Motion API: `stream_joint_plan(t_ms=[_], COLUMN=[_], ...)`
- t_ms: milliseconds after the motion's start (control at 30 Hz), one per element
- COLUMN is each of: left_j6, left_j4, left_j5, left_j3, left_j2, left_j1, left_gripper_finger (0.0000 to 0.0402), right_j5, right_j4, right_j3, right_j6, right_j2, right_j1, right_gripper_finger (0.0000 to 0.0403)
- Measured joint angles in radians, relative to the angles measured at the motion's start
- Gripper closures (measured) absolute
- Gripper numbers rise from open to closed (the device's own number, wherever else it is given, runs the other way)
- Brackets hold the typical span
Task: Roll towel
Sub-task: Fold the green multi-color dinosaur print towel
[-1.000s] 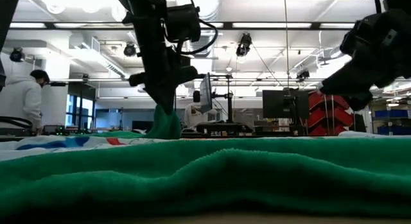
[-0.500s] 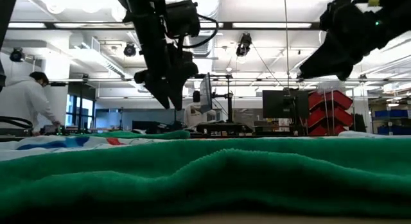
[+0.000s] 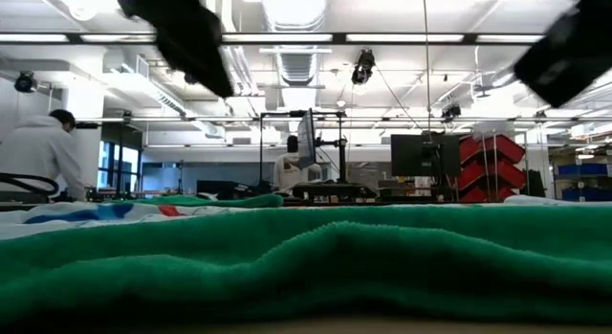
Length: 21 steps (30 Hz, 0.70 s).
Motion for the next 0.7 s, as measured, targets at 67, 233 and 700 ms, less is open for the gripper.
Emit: stream_joint_plan(t_ms=[67,233,700], left_j6=[-0.08,-0.32,-0.749], left_j4=[-0.007,-0.048,-0.352], left_j5=[-0.004,-0.006,0.055], left_j3=[0.0,0.0,-0.004], left_j2=[0.0,0.006,0.118], left_j1=[-0.063,-0.208,-0.399], left_gripper_finger=[0.0188,0.0195,0.0182], right_j5=[0.05,0.151,0.122], right_j4=[-0.07,-0.311,-0.808], right_j3=[0.056,0.225,0.541], right_j6=[0.089,0.306,0.693], right_j2=[0.052,0.154,0.489], right_j1=[0.075,0.236,0.453], right_gripper_finger=[0.0284,0.0294,0.0288])
